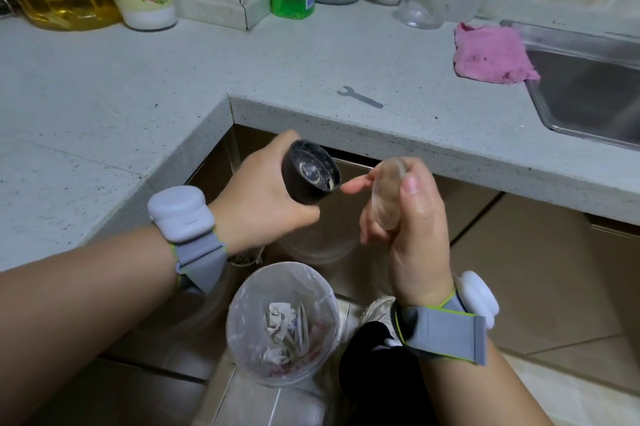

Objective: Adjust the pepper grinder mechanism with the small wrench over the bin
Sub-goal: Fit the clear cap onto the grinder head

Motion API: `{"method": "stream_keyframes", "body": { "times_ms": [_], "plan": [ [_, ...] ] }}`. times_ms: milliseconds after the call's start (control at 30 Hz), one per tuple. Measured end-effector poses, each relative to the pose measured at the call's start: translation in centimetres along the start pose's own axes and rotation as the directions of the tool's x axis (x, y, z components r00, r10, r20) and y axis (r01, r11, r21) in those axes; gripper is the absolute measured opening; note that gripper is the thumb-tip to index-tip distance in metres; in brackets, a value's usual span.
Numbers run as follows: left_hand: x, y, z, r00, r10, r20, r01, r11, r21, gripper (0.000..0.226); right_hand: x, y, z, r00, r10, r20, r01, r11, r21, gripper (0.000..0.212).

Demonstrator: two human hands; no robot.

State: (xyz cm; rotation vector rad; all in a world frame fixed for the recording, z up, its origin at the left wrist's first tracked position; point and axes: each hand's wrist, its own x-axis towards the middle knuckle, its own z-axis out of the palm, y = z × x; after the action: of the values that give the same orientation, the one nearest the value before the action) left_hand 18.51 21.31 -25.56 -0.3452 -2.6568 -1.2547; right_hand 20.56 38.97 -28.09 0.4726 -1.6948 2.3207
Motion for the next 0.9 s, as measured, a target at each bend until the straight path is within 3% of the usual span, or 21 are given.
{"method": "stream_keyframes", "body": {
  "times_ms": [100,167,233,267,300,367,433,500,667,733,900],
  "plan": [
    [-0.1,-0.4,0.0,0.991,-0.031,0.131,0.016,0.993,0.114,0.048,0.3,0.7,-0.2,1.000,-0.001,-0.016,0.000,0.999,-0.053,0.039],
    [-0.1,-0.9,-0.2,0.929,-0.248,0.274,0.142,0.924,0.355,0.057,0.5,0.9,-0.3,0.998,0.021,-0.060,-0.026,0.996,-0.088,0.041],
    [-0.2,-0.8,-0.1,0.740,-0.552,0.384,0.322,0.792,0.518,0.074,0.6,1.2,-0.2,0.995,0.030,-0.092,-0.043,0.990,-0.136,0.044],
    [-0.4,-0.6,0.1,0.613,-0.645,0.456,0.449,0.759,0.471,0.077,0.5,1.3,-0.2,0.995,0.029,-0.095,-0.045,0.985,-0.166,0.044],
    [-0.6,-0.5,0.4,0.505,-0.674,0.539,0.599,0.723,0.343,0.074,0.3,1.4,0.0,0.996,0.024,-0.091,-0.041,0.980,-0.197,0.043],
    [-0.5,-0.2,0.8,0.352,-0.663,0.661,0.817,0.562,0.129,0.066,0.1,1.4,0.3,0.999,0.005,-0.044,-0.015,0.969,-0.246,0.041],
    [-0.3,0.0,0.4,0.261,-0.656,0.708,0.875,0.470,0.113,0.062,-0.3,1.4,0.6,0.999,0.039,0.025,-0.031,0.959,-0.280,0.046],
    [0.0,0.0,-0.2,0.219,-0.639,0.737,0.876,0.461,0.140,0.055,-0.5,1.5,0.8,0.990,0.115,0.082,-0.086,0.953,-0.291,0.053],
    [-0.3,-0.4,-0.1,0.150,-0.664,0.733,0.852,0.463,0.245,0.054,-0.5,0.9,0.5,0.982,0.173,0.077,-0.138,0.934,-0.330,0.052],
    [-0.4,-0.6,0.2,0.152,-0.664,0.732,0.849,0.467,0.247,0.053,-0.6,1.0,0.6,0.958,0.261,0.114,-0.218,0.929,-0.301,0.048],
    [-0.5,-0.6,0.2,0.180,-0.645,0.743,0.841,0.493,0.225,0.049,-0.8,1.0,1.2,0.944,0.288,0.159,-0.204,0.891,-0.405,0.028]
  ]
}}
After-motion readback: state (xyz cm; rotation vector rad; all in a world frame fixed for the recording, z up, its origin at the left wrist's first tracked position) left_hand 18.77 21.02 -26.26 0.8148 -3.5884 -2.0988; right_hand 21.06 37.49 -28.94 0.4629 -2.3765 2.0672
